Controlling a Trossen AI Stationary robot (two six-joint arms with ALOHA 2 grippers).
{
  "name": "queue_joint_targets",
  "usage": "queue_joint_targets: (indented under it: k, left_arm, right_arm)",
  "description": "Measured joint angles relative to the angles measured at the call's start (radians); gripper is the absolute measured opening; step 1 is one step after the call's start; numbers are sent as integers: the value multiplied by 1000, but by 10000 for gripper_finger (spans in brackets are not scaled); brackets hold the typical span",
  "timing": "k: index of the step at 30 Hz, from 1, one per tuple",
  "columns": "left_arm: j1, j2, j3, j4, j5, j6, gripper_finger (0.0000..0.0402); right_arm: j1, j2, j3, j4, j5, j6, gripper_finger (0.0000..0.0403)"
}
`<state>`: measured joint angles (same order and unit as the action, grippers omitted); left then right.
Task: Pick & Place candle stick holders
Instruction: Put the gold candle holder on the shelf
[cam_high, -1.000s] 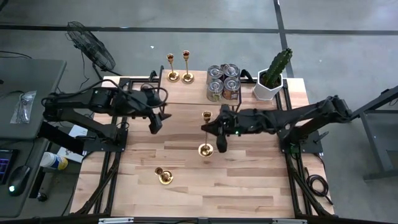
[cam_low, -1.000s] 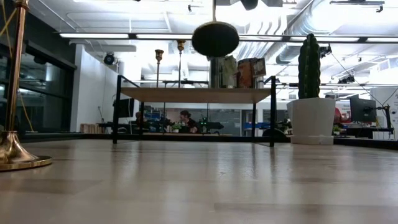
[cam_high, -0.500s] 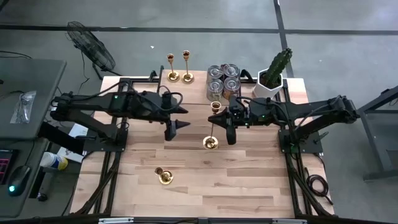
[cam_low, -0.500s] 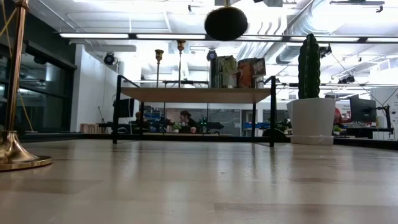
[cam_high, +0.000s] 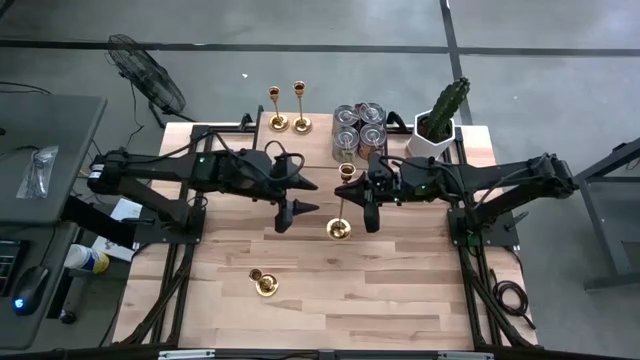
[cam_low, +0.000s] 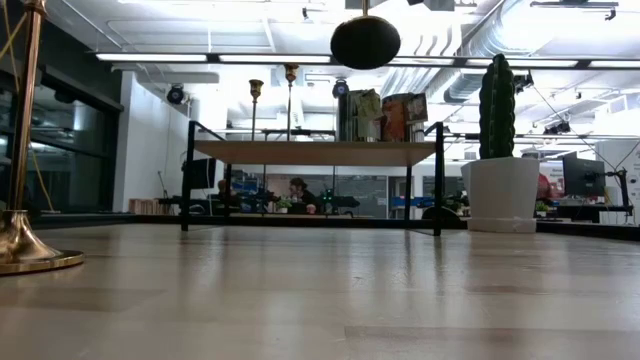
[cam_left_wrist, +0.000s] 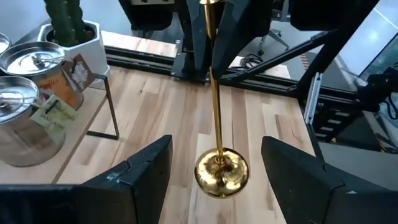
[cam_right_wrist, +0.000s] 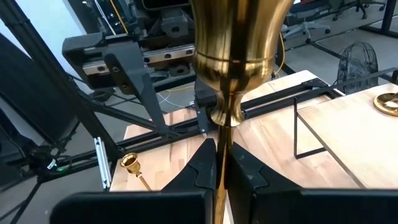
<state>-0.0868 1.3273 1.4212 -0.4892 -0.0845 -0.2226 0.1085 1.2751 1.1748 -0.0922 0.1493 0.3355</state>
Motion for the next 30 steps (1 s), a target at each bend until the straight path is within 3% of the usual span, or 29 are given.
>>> queue_joint_targets:
  k: [18,30]
  left_arm:
    - [2,61,0,131,19,4,242]
    - [2,81,0,158,-22,-65,242]
  right_arm:
    - [-21,55,0,221,-52,-26,5]
    - [-33,72,-1,237,-48,-26,5]
